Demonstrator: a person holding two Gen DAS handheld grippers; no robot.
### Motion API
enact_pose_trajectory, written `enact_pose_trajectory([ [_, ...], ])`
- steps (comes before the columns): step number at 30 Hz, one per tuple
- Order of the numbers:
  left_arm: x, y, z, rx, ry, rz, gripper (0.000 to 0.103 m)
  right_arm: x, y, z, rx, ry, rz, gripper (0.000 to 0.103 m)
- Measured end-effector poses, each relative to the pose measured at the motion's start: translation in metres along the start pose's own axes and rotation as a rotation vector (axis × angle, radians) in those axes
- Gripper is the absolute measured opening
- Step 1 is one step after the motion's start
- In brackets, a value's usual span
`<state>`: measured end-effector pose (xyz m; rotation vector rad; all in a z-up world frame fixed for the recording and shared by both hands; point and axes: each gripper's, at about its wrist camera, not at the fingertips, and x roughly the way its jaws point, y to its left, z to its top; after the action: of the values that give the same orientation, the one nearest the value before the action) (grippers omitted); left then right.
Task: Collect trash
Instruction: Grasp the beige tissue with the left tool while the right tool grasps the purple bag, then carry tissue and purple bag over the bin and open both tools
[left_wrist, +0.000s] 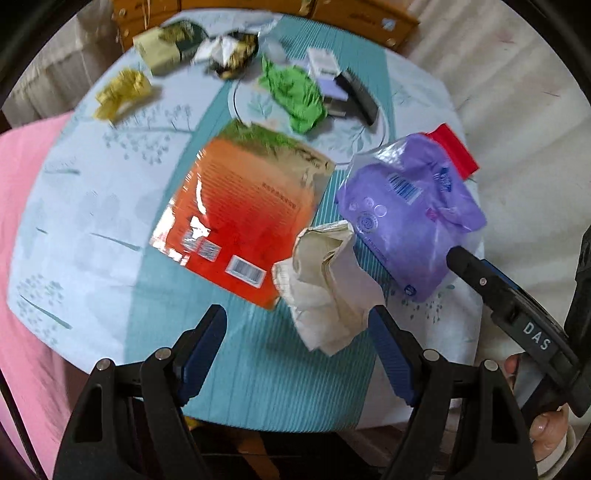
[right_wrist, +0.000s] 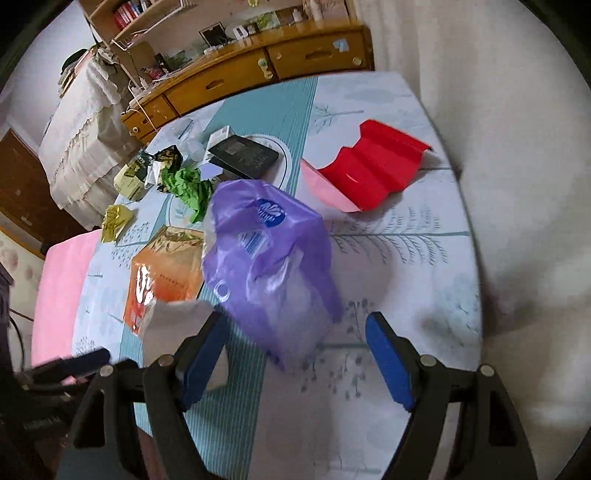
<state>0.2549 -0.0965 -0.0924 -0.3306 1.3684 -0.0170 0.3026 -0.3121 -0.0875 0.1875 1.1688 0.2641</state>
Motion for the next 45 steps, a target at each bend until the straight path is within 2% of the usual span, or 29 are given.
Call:
enact_pose_trajectory([
  [4, 0.025, 0.0, 0.007, -0.05, 0.042, 0.008, 0.077, 0.016, -0.001, 0.009, -0.045, 0.021, 0.015, 0.078],
  [11, 0.057, -0.002, 0.008, -0.101, 0.108, -0.021, 0.077, 0.042, -0.01, 0.009, -0.06, 0.082, 0.056, 0.051],
  [16, 0.069, -0.01, 0.005, -0.101, 0.131, -0.053, 0.077, 0.046, -0.009, 0.002, -0.078, 0.084, 0.074, 0.047],
  [18, 0.07, -0.016, 0.004, -0.084, 0.115, -0.049, 0.072, 0.046, -0.007, 0.001, -0.088, 0.082, 0.088, 0.04],
  [20, 0.07, -0.023, 0.002, -0.06, 0.101, -0.059, 0.055, 0.046, -0.006, 0.001, -0.093, 0.085, 0.098, 0.036],
  [21, 0.071, -0.026, 0.002, -0.045, 0.097, -0.055, 0.051, 0.045, -0.005, 0.0, -0.1, 0.081, 0.102, 0.034],
  [24, 0.067, -0.035, 0.0, 0.008, 0.071, -0.03, 0.043, 0.043, 0.0, -0.002, -0.117, 0.079, 0.114, 0.016],
  [25, 0.066, -0.039, 0.001, 0.024, 0.063, -0.025, 0.039, 0.041, 0.001, -0.003, -0.118, 0.077, 0.116, 0.015],
  [28, 0.058, -0.044, -0.002, 0.062, 0.034, -0.024, 0.033, 0.033, 0.004, -0.007, -0.112, 0.053, 0.115, 0.013],
  [39, -0.009, -0.012, -0.016, 0.111, -0.062, -0.038, 0.032, -0.019, 0.031, -0.032, -0.109, -0.071, 0.101, 0.011],
  [45, -0.054, 0.034, -0.032, 0.123, -0.134, -0.073, 0.032, -0.049, 0.065, -0.068, -0.1, -0.11, 0.077, 0.01],
])
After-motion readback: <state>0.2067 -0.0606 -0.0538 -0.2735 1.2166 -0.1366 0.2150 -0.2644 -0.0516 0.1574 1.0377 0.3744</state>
